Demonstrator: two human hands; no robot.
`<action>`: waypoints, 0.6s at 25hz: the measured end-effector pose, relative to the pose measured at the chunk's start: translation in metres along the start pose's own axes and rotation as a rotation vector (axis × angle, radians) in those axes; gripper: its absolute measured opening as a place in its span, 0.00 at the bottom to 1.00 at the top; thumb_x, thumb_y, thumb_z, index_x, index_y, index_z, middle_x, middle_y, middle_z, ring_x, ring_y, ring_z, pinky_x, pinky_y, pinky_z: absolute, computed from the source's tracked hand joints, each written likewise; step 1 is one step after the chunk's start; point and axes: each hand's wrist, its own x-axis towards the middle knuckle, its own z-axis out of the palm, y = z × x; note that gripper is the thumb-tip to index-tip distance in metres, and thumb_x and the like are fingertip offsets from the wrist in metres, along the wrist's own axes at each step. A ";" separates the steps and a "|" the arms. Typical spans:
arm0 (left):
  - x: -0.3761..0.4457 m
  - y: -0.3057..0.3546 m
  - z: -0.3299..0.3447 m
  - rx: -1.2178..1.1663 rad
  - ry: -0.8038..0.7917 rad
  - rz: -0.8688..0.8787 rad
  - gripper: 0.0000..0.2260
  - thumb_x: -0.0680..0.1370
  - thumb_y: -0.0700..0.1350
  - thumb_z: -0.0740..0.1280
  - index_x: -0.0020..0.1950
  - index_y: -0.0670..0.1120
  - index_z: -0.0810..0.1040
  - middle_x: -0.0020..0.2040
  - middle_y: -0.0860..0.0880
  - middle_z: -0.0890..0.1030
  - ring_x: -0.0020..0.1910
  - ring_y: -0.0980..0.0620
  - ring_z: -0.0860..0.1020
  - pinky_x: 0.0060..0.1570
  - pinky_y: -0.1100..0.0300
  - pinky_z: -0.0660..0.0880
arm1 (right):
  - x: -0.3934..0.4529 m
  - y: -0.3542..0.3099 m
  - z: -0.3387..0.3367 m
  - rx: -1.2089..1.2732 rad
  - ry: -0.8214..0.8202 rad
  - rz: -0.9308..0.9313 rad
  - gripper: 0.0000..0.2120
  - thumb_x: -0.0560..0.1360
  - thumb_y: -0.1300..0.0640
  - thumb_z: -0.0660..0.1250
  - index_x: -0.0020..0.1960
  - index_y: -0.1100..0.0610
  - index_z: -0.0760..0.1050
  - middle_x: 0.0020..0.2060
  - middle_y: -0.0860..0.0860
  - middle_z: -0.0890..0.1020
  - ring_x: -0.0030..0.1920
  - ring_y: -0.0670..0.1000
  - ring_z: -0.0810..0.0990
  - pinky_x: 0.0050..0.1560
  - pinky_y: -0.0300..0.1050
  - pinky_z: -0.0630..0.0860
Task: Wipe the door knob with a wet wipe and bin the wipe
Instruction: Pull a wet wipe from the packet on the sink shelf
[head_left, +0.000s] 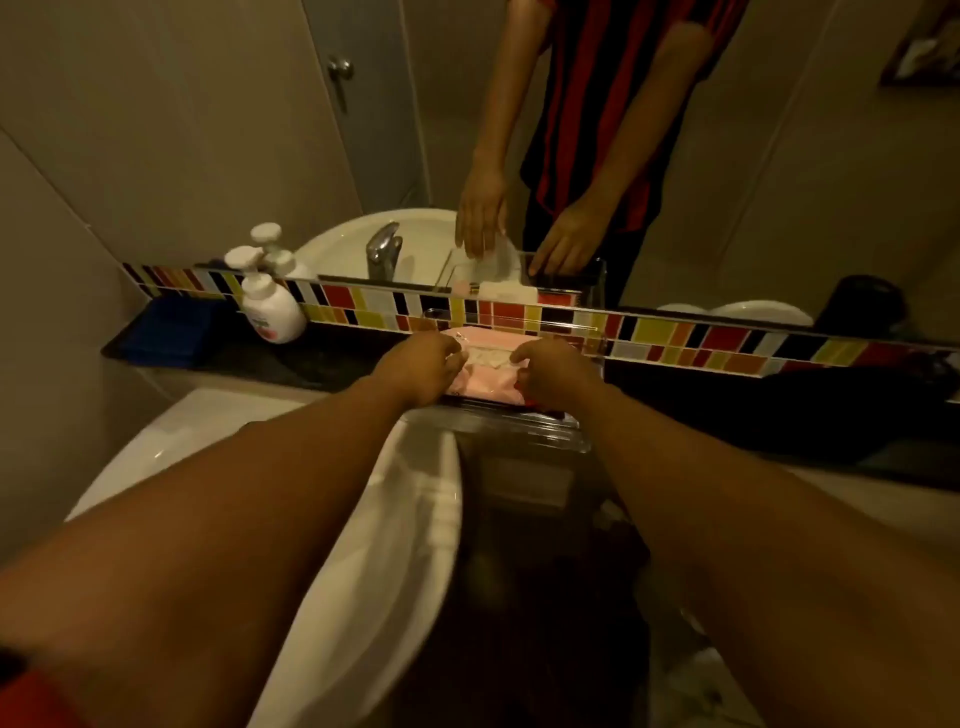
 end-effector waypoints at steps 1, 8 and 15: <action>0.007 -0.001 0.005 -0.045 0.008 -0.013 0.14 0.81 0.49 0.60 0.59 0.45 0.81 0.56 0.45 0.81 0.53 0.46 0.80 0.55 0.52 0.78 | 0.008 0.001 0.004 0.013 -0.020 0.016 0.18 0.76 0.60 0.67 0.65 0.53 0.76 0.64 0.53 0.77 0.59 0.54 0.77 0.57 0.47 0.77; 0.049 -0.016 0.047 -0.119 0.034 0.005 0.13 0.79 0.41 0.66 0.63 0.48 0.77 0.62 0.48 0.78 0.55 0.51 0.79 0.49 0.68 0.74 | 0.037 0.013 0.010 -0.011 0.091 -0.121 0.07 0.76 0.55 0.65 0.51 0.50 0.82 0.44 0.51 0.85 0.46 0.54 0.83 0.50 0.53 0.80; 0.054 -0.012 0.028 -0.108 0.121 0.076 0.04 0.78 0.46 0.67 0.51 0.49 0.80 0.54 0.51 0.76 0.51 0.52 0.77 0.54 0.54 0.78 | 0.050 0.011 -0.014 0.211 0.152 -0.162 0.09 0.76 0.56 0.70 0.53 0.58 0.83 0.48 0.55 0.85 0.48 0.53 0.83 0.49 0.50 0.81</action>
